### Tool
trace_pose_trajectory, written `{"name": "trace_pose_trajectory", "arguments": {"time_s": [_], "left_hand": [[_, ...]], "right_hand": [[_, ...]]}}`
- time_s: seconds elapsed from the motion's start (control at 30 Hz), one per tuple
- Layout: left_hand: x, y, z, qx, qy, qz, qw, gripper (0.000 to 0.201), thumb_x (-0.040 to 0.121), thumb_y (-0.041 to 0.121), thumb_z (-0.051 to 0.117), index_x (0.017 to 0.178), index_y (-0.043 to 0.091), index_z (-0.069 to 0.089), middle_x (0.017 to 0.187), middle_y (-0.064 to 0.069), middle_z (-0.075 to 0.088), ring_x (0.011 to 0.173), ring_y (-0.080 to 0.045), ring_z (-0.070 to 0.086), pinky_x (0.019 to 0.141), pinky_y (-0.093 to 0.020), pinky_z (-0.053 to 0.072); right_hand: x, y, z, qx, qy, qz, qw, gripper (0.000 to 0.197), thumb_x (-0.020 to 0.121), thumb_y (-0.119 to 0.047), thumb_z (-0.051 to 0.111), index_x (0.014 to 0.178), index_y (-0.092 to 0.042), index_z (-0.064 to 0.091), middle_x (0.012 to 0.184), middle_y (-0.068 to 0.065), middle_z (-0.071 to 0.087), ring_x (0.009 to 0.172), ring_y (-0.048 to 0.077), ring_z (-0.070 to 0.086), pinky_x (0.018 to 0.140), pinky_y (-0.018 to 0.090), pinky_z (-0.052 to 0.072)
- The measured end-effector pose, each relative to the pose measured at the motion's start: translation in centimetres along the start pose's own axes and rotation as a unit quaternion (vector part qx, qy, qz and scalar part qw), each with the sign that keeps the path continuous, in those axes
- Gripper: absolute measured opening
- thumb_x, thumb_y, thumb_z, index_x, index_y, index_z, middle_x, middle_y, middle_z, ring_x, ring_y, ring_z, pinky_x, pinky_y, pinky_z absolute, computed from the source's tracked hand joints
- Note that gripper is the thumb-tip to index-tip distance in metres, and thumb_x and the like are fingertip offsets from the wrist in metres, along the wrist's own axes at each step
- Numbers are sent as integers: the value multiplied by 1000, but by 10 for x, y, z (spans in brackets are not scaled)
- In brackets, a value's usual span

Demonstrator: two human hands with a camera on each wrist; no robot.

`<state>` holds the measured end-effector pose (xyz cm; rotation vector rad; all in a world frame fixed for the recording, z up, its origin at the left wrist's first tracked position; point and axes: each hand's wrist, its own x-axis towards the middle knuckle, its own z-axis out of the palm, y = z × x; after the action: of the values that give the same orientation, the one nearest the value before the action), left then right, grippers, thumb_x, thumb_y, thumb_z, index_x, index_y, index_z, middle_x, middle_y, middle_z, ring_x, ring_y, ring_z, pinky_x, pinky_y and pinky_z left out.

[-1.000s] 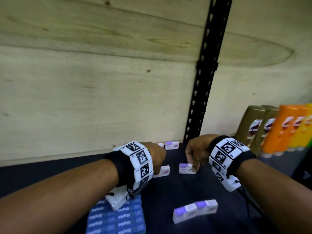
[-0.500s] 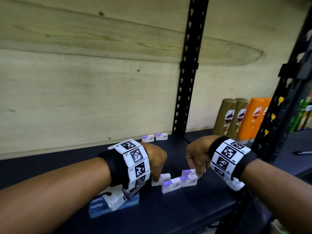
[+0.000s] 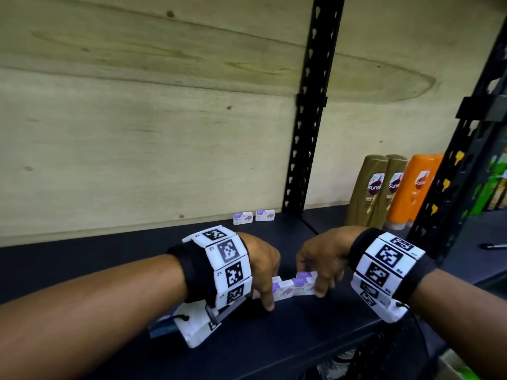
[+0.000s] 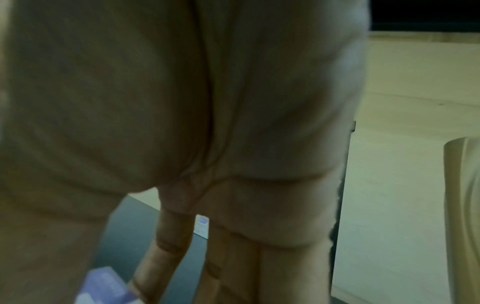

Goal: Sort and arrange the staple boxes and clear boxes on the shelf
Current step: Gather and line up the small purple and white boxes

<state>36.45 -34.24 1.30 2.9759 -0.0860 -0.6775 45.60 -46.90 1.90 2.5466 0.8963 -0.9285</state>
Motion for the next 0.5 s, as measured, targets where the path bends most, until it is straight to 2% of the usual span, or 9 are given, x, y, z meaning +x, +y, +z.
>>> {"name": "trace_pose_trajectory", "arguments": {"time_s": [0.07, 0.1, 0.2, 0.3, 0.37, 0.43, 0.5], "left_hand": [[3, 4, -3, -22, -36, -15, 999, 36, 86, 31, 72, 113, 9, 68, 54, 12, 61, 45, 4, 55, 40, -9, 42], [2, 8, -5, -19, -32, -21, 999, 35, 88, 33, 70, 114, 9, 68, 56, 12, 61, 48, 3, 57, 44, -10, 44], [5, 10, -3, -7, 6, -21, 1000, 36, 90, 35, 66, 116, 11, 67, 66, 9, 59, 78, -10, 60, 75, -25, 50], [7, 10, -1, 9, 19, -22, 1000, 35, 90, 36, 66, 115, 12, 67, 65, 9, 57, 87, -13, 62, 88, -31, 52], [8, 11, -2, 8, 20, -24, 999, 35, 89, 37, 67, 114, 13, 68, 65, 9, 58, 91, -14, 64, 90, -32, 52], [8, 9, -1, -3, 19, -24, 1000, 35, 89, 39, 66, 112, 13, 69, 68, 8, 63, 89, -12, 64, 86, -30, 52], [9, 7, 1, -24, 6, -20, 999, 35, 89, 41, 66, 111, 14, 70, 79, 6, 73, 86, -10, 65, 79, -26, 50]], "right_hand": [[2, -1, 1, -4, 13, -16, 1000, 39, 83, -14, 77, 116, -23, 58, 105, 12, 72, 80, 17, 66, 91, 40, 57], [2, -1, 1, -6, 18, -24, 1000, 37, 83, -15, 77, 112, -25, 57, 102, 12, 72, 77, 16, 65, 88, 38, 58], [2, -2, 3, -18, 32, -41, 998, 35, 83, -15, 76, 109, -28, 57, 94, 8, 69, 67, 13, 61, 74, 30, 54], [3, -3, 5, -27, 41, -50, 998, 34, 83, -14, 76, 106, -29, 56, 99, 11, 71, 69, 15, 61, 71, 28, 53], [3, -4, 5, -32, 46, -51, 997, 35, 82, -15, 77, 104, -31, 55, 104, 10, 73, 73, 17, 64, 74, 30, 53], [4, -5, 6, -39, 53, -50, 997, 37, 80, -17, 78, 106, -33, 56, 110, 8, 72, 89, 22, 69, 83, 34, 55], [2, -5, 6, -41, 50, -50, 997, 42, 79, -20, 80, 111, -34, 57, 114, 6, 70, 101, 23, 68, 90, 38, 56]]}}
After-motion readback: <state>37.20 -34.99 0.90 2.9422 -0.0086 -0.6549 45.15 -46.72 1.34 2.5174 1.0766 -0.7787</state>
